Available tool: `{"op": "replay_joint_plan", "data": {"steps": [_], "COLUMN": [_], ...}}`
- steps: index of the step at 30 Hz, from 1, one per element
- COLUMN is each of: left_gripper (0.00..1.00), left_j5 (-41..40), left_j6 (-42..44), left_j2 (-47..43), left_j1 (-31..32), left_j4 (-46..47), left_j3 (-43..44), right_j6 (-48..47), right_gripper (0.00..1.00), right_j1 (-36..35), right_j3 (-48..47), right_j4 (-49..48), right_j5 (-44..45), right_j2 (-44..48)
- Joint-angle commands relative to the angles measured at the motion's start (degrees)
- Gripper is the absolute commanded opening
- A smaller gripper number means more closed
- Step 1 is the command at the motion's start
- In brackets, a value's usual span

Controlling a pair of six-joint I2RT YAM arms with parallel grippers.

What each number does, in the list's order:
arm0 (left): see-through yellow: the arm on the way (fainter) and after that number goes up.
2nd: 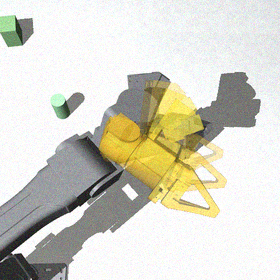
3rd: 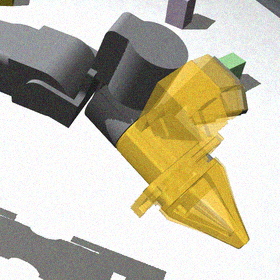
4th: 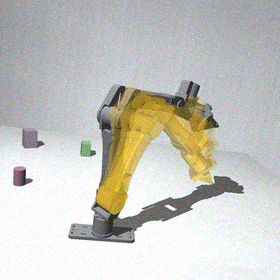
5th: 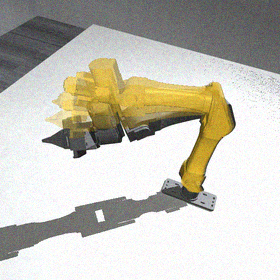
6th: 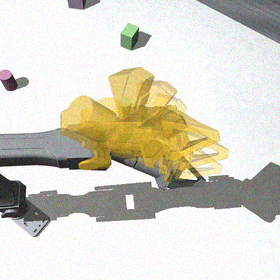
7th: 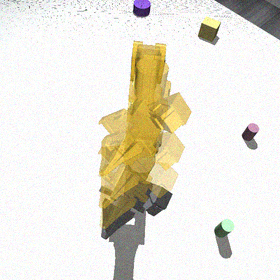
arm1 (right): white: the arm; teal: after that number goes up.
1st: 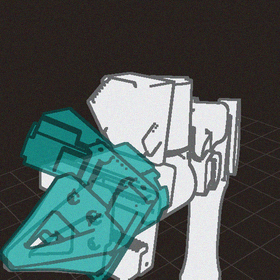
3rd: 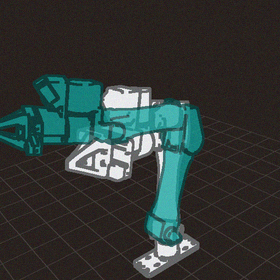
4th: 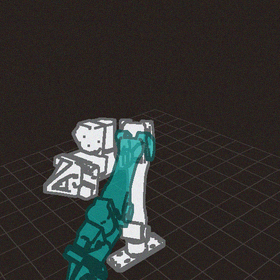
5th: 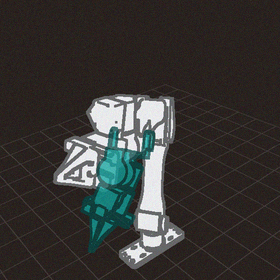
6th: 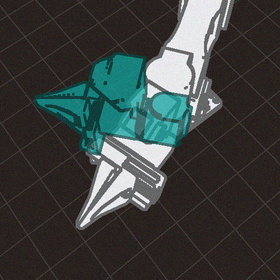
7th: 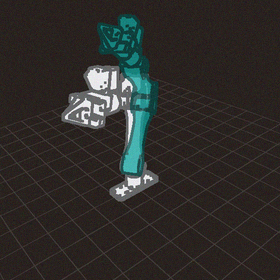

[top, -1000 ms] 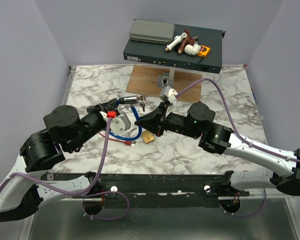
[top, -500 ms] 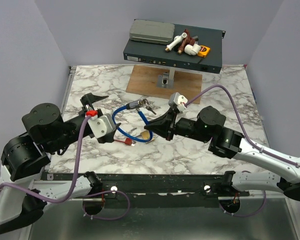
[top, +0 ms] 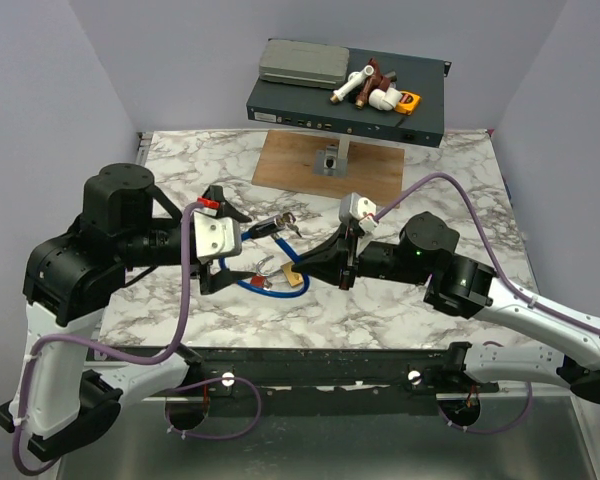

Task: Unlock with the key
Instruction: Unlock the lock.

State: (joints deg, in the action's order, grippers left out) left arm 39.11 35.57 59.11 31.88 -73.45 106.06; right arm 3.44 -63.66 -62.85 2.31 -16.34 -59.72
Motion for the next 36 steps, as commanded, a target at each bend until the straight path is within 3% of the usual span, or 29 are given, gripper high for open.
{"op": "replay_joint_plan", "data": {"steps": [1,8,19,22,25,30,34,36], "left_gripper": [0.80,0.77,0.69,0.61,0.46,0.01,0.00,0.00], "left_j5": [8.32,2.00,3.43,3.94,4.79,7.45,7.15,6.40], "left_j6": [3.23,-0.44,0.14,0.45,-0.05,-2.95,-4.57,-4.46], "left_j2": [0.41,-3.63,-2.44,-2.26,-1.91,-1.95,-2.90,-3.59], "left_j1": [-0.41,-1.06,-1.54,-1.90,-2.00,-2.00,-2.00,-2.00], "left_j4": [-6.51,5.22,4.33,4.13,4.44,5.79,6.90,7.00], "left_j3": [0.68,-6.17,-7.87,-7.81,-6.84,-4.62,-4.77,-4.96], "right_j6": [-1.16,-1.16,-0.45,-0.37,-0.26,0.16,0.80,1.48], "right_gripper": [0.01,0.01,0.01,0.01,0.01,0.01,0.18,0.31], "right_j1": [0.10,0.05,0.03,0.11,0.04,0.04,0.07,0.05], "right_j3": [-2.73,-2.54,-2.71,-2.67,-2.29,-1.93,-2.16,-3.37], "right_j4": [-3.33,-3.96,-5.17,-5.29,-5.43,-5.06,-3.17,-0.03], "right_j5": [-2.23,-3.94,-6.03,-6.52,-6.62,-7.56,-6.47,-4.55], "right_j2": [1.36,1.96,3.39,3.52,3.40,2.28,1.85,2.11]}}
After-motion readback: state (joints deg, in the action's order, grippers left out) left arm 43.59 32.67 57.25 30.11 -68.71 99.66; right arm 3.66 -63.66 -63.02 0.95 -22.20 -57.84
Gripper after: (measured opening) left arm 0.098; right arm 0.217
